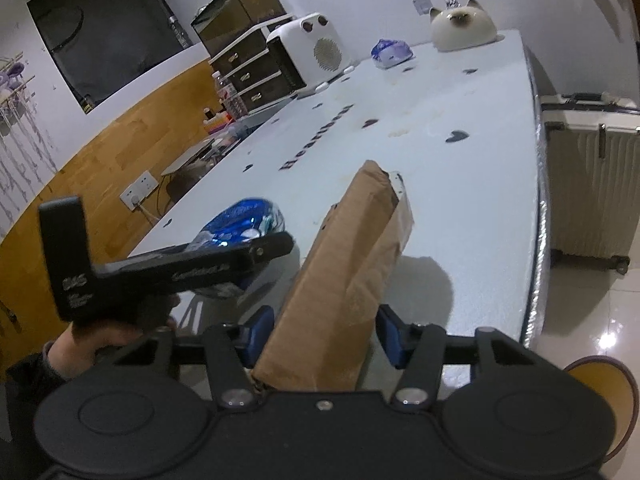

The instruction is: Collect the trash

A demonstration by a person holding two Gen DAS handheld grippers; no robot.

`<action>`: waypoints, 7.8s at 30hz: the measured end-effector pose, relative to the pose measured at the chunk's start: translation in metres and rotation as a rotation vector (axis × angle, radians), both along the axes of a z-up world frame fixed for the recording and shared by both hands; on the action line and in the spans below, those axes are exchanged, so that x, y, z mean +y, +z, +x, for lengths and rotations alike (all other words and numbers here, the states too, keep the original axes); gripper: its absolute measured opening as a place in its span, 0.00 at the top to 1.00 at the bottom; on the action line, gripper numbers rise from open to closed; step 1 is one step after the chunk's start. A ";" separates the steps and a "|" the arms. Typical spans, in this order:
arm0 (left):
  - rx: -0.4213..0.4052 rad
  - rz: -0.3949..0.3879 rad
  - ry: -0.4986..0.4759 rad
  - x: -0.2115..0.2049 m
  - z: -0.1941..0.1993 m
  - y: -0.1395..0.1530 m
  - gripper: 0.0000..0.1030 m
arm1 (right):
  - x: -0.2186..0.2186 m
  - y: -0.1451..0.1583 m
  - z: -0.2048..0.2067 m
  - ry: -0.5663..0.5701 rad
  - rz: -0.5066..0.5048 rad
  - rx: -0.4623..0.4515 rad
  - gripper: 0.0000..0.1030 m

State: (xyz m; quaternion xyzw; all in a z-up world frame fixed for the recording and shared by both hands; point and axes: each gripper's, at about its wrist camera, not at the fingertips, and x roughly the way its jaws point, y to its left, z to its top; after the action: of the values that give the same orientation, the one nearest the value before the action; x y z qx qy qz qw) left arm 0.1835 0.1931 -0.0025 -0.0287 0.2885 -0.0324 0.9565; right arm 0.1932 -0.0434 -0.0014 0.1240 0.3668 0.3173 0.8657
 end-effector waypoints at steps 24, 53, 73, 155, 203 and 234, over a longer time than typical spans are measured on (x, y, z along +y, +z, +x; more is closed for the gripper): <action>-0.236 -0.021 -0.008 -0.041 -0.107 0.042 0.16 | -0.046 0.043 -0.063 -0.099 -0.050 -0.266 0.56; -0.296 -0.048 -0.275 -0.237 -0.137 0.054 0.16 | -0.232 0.062 -0.149 -0.415 -0.098 -0.389 0.58; -0.043 -0.098 -0.421 -0.373 -0.067 -0.047 0.16 | -0.349 -0.033 -0.134 -0.605 -0.152 -0.179 0.58; 0.723 -0.028 0.004 -0.301 0.147 -0.396 0.00 | -0.276 -0.390 0.107 -0.497 -0.252 0.516 0.00; 0.379 0.094 -0.144 -0.329 -0.021 -0.138 0.00 | -0.292 -0.138 -0.077 -0.619 -0.308 0.142 0.00; 0.186 0.081 -0.165 -0.256 -0.110 -0.020 0.00 | -0.241 -0.024 -0.170 -0.622 -0.326 -0.025 0.00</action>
State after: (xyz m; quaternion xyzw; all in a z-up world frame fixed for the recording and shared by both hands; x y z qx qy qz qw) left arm 0.0736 -0.0633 -0.0226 0.0309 0.3785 -0.0964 0.9200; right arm 0.0228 -0.2840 -0.0250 0.0864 0.3468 -0.0230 0.9337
